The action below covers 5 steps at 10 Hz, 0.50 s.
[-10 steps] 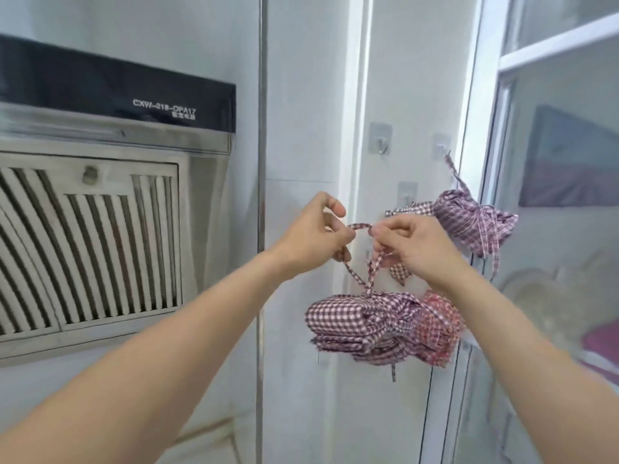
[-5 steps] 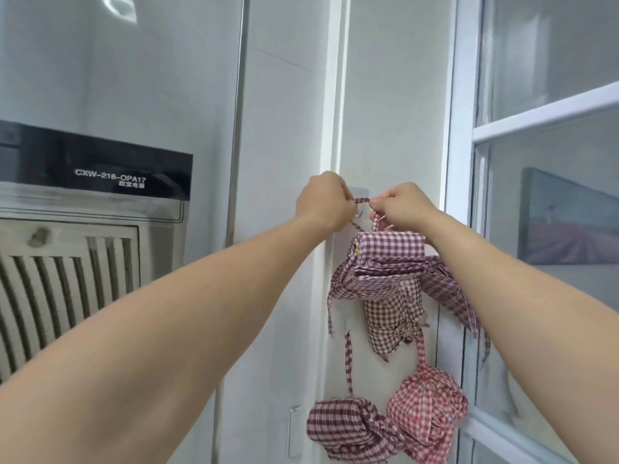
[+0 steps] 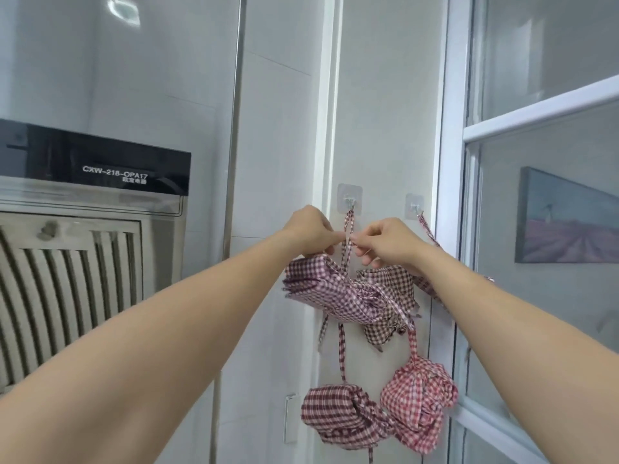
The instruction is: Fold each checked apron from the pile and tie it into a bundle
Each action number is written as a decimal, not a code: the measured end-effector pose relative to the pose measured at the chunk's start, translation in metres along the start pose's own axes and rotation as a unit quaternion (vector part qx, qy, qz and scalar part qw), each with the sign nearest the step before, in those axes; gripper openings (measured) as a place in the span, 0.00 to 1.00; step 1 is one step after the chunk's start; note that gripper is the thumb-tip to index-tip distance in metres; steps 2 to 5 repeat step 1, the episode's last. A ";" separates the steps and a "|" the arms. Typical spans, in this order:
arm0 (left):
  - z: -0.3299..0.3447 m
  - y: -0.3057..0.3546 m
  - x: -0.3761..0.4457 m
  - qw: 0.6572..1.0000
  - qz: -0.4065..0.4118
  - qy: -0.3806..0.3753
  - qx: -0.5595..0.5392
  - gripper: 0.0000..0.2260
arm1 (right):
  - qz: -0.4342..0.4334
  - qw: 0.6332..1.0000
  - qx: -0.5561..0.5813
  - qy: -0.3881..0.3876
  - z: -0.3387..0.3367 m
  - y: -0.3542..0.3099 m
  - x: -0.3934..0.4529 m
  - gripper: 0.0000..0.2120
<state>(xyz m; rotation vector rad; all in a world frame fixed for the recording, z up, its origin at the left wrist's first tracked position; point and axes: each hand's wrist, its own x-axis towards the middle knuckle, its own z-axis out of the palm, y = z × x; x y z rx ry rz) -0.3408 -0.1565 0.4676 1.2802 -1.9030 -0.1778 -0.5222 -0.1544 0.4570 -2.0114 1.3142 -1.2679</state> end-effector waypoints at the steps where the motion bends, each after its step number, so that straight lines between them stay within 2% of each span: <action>1: -0.008 -0.015 -0.017 0.999 -0.016 0.007 -0.050 0.12 | -0.015 0.998 -0.040 0.055 0.005 0.000 -0.017 0.07; 5: -0.008 -0.015 -0.017 0.999 -0.016 0.007 -0.050 0.12 | -0.015 0.998 -0.040 0.055 0.005 0.000 -0.017 0.07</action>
